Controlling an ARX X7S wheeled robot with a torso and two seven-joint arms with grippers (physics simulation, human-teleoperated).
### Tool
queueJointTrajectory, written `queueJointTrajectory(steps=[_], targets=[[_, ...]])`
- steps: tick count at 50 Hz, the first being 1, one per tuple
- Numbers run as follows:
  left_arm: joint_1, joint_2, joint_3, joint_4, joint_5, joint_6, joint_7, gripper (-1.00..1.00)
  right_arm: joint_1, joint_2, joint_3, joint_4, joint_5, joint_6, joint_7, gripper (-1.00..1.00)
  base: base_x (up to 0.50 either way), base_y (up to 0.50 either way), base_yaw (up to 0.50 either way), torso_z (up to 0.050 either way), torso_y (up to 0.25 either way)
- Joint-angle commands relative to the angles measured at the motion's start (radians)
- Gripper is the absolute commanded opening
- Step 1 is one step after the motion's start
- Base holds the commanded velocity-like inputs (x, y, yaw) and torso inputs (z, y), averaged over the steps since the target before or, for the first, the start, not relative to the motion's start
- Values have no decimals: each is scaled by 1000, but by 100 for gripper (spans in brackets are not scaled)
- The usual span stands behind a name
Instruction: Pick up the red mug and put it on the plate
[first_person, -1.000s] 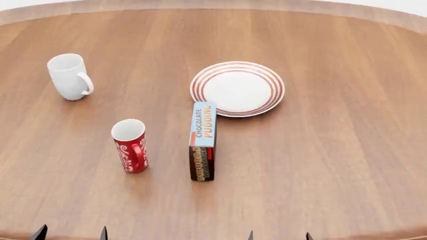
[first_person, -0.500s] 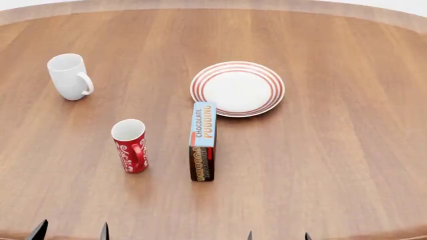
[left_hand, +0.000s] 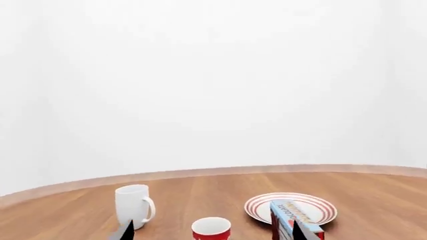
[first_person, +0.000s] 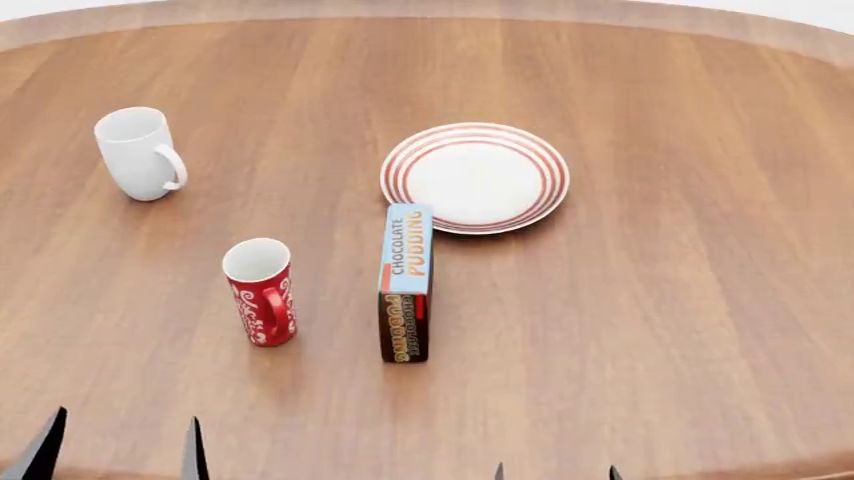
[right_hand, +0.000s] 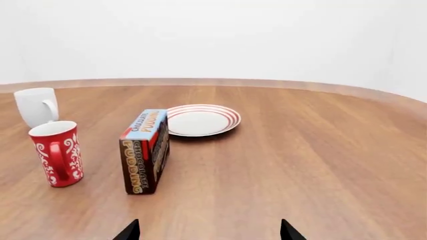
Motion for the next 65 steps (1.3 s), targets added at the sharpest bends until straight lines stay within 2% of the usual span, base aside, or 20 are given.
queueJointTrajectory(steps=[1, 9, 14, 44, 65], targets=[[-28, -6, 6, -98, 55, 208, -54, 100, 1, 14, -15, -1, 16, -4, 11, 100, 0, 0, 0, 0, 0], [-52, -14, 7, -163, 119, 335, -101, 100, 3, 22, -25, 5, 26, -11, 16, 100, 0, 0, 0, 0, 0], [-58, -18, 11, -176, 130, 358, -117, 100, -2, 28, -31, -4, 34, -14, 16, 100, 0, 0, 0, 0, 0], [-62, -40, 51, -177, 103, 357, -142, 100, 0, 51, -59, 4, 61, -56, 26, 100, 0, 13, 0, 0, 0], [-64, -55, 77, -176, 84, 355, -150, 100, 0, 64, -77, -6, 72, -45, 42, 100, 0, 230, 0, 0, 0]])
